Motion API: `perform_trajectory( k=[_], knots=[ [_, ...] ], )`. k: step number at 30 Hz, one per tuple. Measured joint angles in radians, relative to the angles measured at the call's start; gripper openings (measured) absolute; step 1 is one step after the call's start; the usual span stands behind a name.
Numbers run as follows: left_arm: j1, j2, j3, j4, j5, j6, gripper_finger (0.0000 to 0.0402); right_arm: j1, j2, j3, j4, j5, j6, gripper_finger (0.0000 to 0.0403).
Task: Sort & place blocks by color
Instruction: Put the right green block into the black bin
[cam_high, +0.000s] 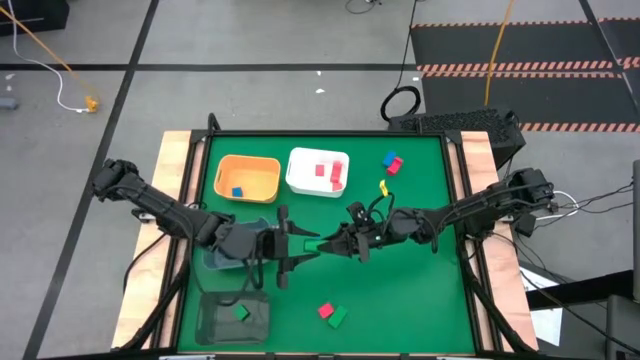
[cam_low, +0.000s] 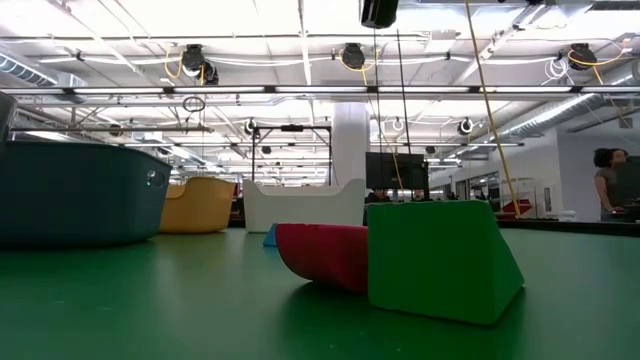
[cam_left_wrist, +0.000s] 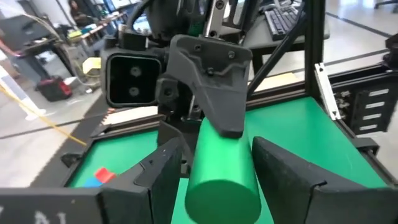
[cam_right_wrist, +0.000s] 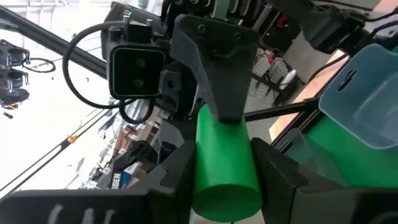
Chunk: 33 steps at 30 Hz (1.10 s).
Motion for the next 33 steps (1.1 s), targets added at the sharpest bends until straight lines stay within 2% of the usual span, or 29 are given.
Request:
perform_trajectory(
  k=[3,6,12,16,22,24,27,30,33],
  knots=[
    [0.016,0.000,0.000,0.001,0.044,-0.005,0.0177,-0.006,0.000,0.000,0.012,-0.003,-0.003,0.0113],
    [0.025,0.000,0.000,0.000,0.062,-0.003,0.0137,-0.007,0.000,0.000,0.012,-0.005,-0.004,0.0113],
    [0.030,-0.001,0.000,0.002,0.092,-0.029,0.0134,-0.007,0.000,0.000,0.013,-0.007,-0.001,0.0114],
    [0.030,-0.001,0.000,0.012,0.099,-0.072,0.0134,-0.019,0.000,0.000,0.014,-0.069,0.010,0.0170],
    [0.013,-0.006,0.000,0.015,0.098,-0.128,0.0134,-0.077,-0.031,0.000,-0.035,-0.321,0.069,0.0271],
    [0.004,-0.006,0.000,0.014,0.097,-0.159,0.0134,-0.089,-0.051,0.000,-0.080,-0.381,0.085,0.0291],
    [-0.024,-0.011,0.000,0.004,0.095,-0.209,0.0134,-0.096,-0.090,0.000,-0.175,-0.415,0.075,0.0304],
    [-0.069,-0.016,0.001,-0.021,0.125,-0.295,0.0134,-0.097,-0.132,0.001,-0.332,-0.419,0.034,0.0304],
    [-0.136,-0.031,0.001,-0.125,0.173,-0.411,0.0134,-0.081,-0.166,0.000,-0.511,-0.404,-0.007,0.0300]
  ],
)
